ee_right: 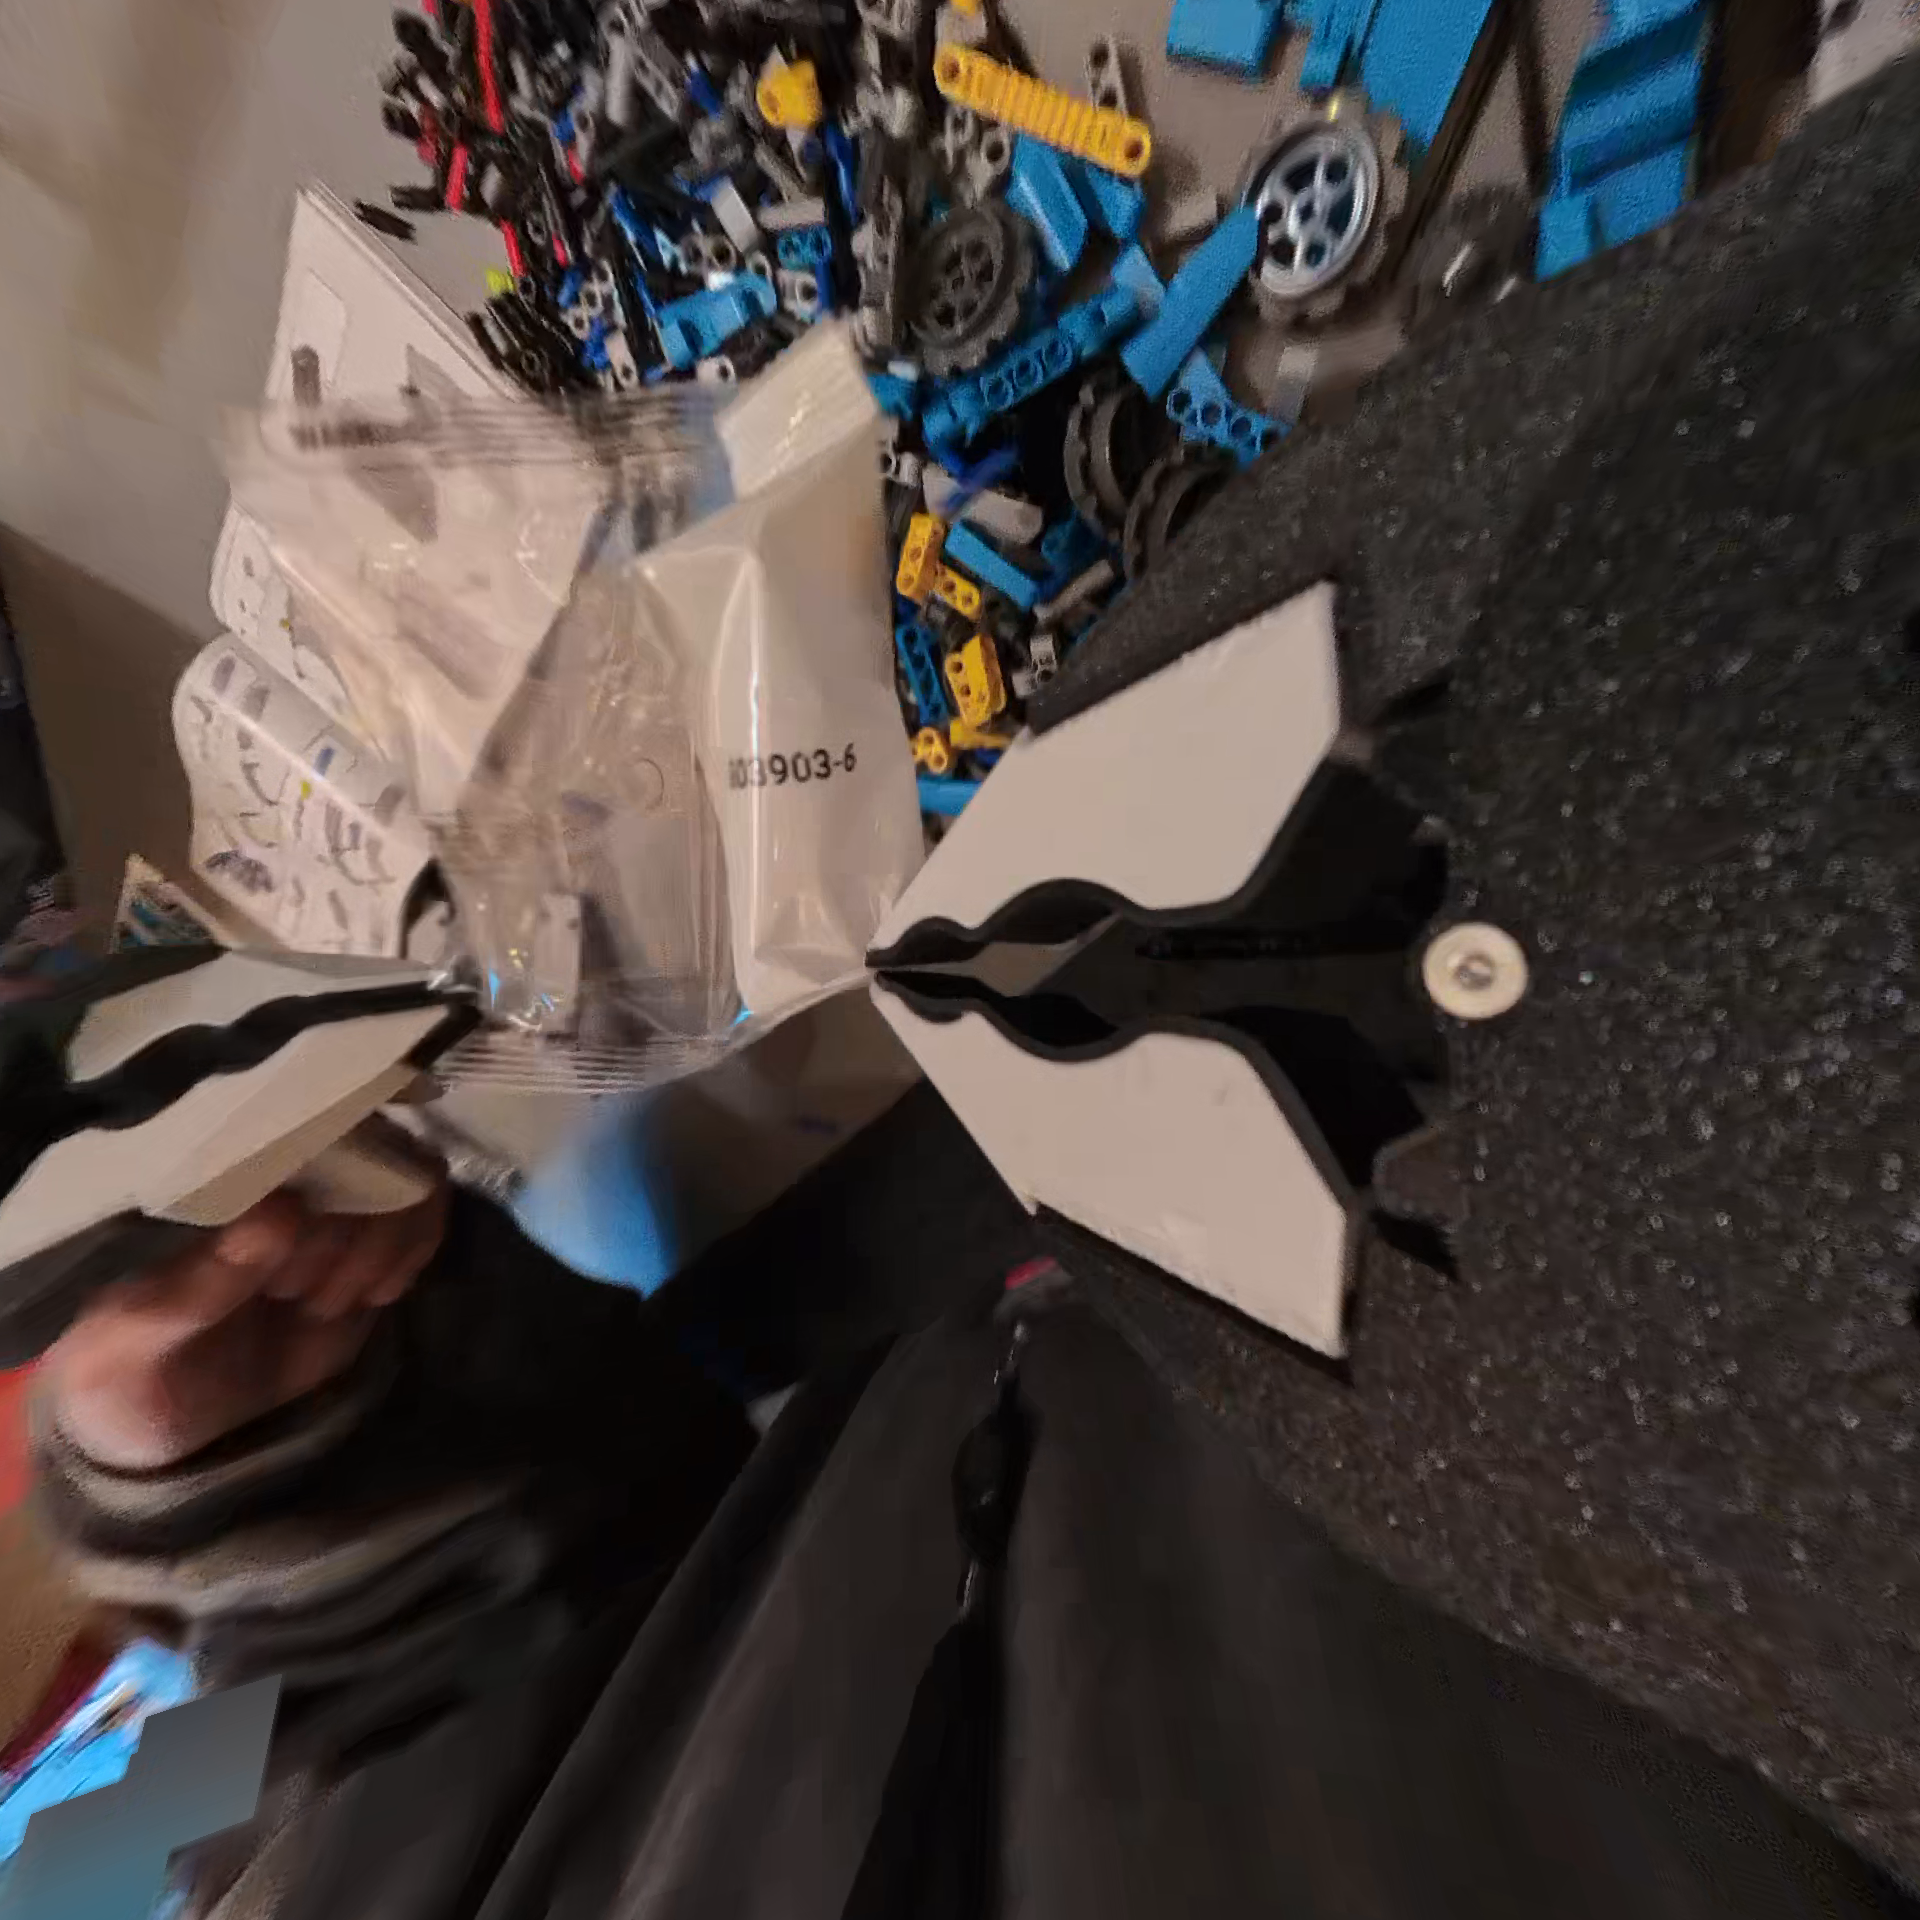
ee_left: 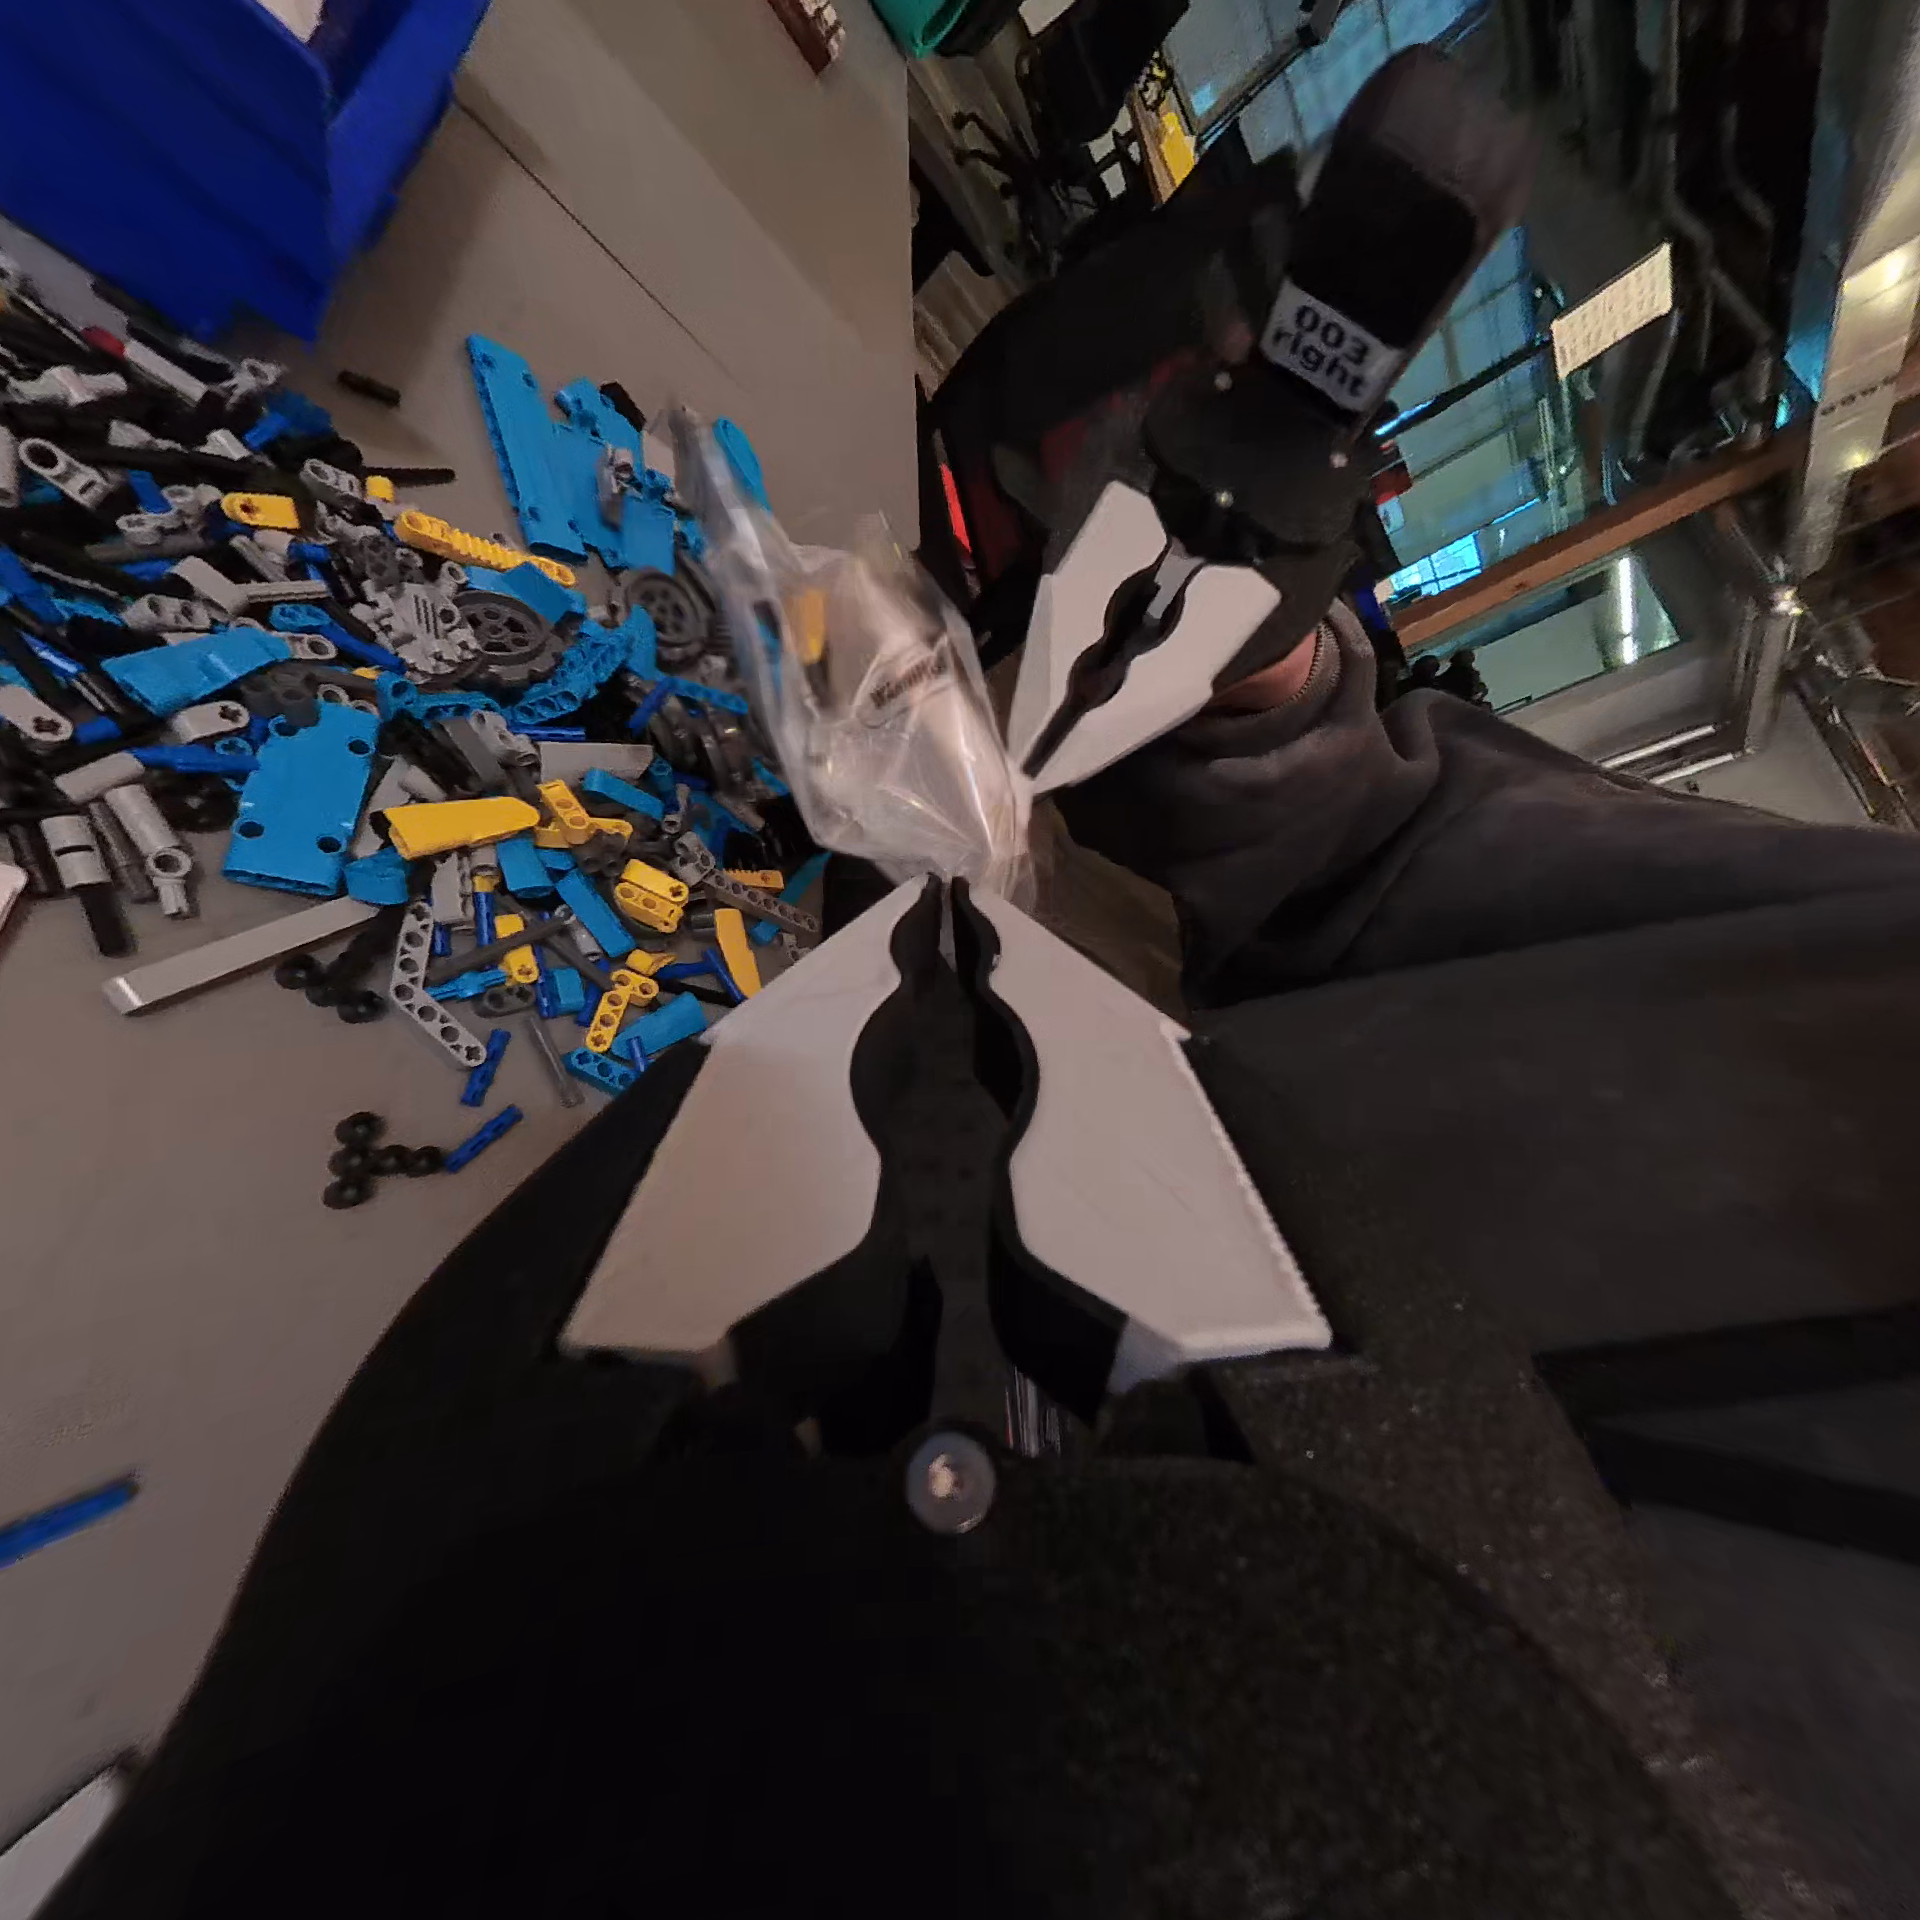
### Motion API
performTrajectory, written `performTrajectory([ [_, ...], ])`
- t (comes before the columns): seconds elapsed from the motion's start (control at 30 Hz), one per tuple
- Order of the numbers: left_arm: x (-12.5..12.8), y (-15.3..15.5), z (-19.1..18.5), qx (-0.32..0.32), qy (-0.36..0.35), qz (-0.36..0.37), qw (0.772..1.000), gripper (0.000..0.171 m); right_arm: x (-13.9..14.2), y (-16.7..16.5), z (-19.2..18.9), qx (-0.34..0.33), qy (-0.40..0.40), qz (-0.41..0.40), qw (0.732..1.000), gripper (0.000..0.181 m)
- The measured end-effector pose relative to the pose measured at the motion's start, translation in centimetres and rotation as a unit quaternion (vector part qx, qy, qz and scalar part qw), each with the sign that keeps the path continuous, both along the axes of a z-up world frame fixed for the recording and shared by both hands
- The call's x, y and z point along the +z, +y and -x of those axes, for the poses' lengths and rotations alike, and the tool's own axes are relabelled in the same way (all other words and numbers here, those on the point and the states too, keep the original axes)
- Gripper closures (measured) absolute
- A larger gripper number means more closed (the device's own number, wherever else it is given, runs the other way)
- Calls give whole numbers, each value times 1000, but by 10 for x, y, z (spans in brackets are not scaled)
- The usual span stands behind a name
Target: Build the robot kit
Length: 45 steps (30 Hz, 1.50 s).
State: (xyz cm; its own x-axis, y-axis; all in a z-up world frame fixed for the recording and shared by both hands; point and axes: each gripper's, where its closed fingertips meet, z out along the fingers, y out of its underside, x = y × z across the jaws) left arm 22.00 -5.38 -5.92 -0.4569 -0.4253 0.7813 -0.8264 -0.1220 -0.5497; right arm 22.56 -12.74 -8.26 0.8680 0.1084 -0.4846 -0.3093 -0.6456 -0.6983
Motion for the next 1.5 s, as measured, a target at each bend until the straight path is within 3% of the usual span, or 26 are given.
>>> performTrajectory([
  [0.1, -2, -3, 2, -1, -12, -9, 1000, 171, -7, 3, 0, -12, -33, 15, 999, 181],
  [0.23, -11, 9, 0, 20, -11, -40, 999, 171, -4, -1, -7, -38, 15, -4, 999, 181],
  [0.43, -55, 6, -1, 30, 64, -26, 997, 170, -3, 3, -22, -82, 70, 16, 994, 181],
  [0.63, -97, -33, 6, 21, 95, -10, 995, 171, -3, 18, -33, -28, -65, 92, 993, 181],
  [0.73, -97, -45, 7, 19, 83, -2, 996, 171, -3, 28, -35, -26, -71, 98, 992, 181],
  [0.87, -91, -29, 8, 36, 74, 7, 997, 171, -11, 12, -62, -69, -101, 124, 985, 181],
  [0.97, -83, -27, 9, 33, 86, 38, 995, 171, -12, 9, -66, -92, -59, 110, 988, 181],
  [1.13, -79, -23, 6, 40, 83, 44, 995, 171, -21, -5, -49, -43, -128, 100, 986, 181],
  [1.17, -76, -21, 5, 47, 91, 64, 993, 171, -25, -10, -39, -12, -169, 84, 982, 168],
  [1.23, -71, -18, 5, 55, 110, 104, 987, 171, -37, -17, -19, 18, -256, 58, 965, 146],
  [1.3, -64, -17, 4, 58, 134, 149, 978, 171, -50, -18, -17, -15, -355, 46, 934, 131],
  [1.43, -54, -17, 3, 58, 169, 209, 961, 171, -65, -18, -25, -62, -529, 55, 845, 130],
  [1.5, -53, -19, 5, 54, 183, 221, 957, 171, -61, -16, -33, -89, -586, 58, 803, 144],
])
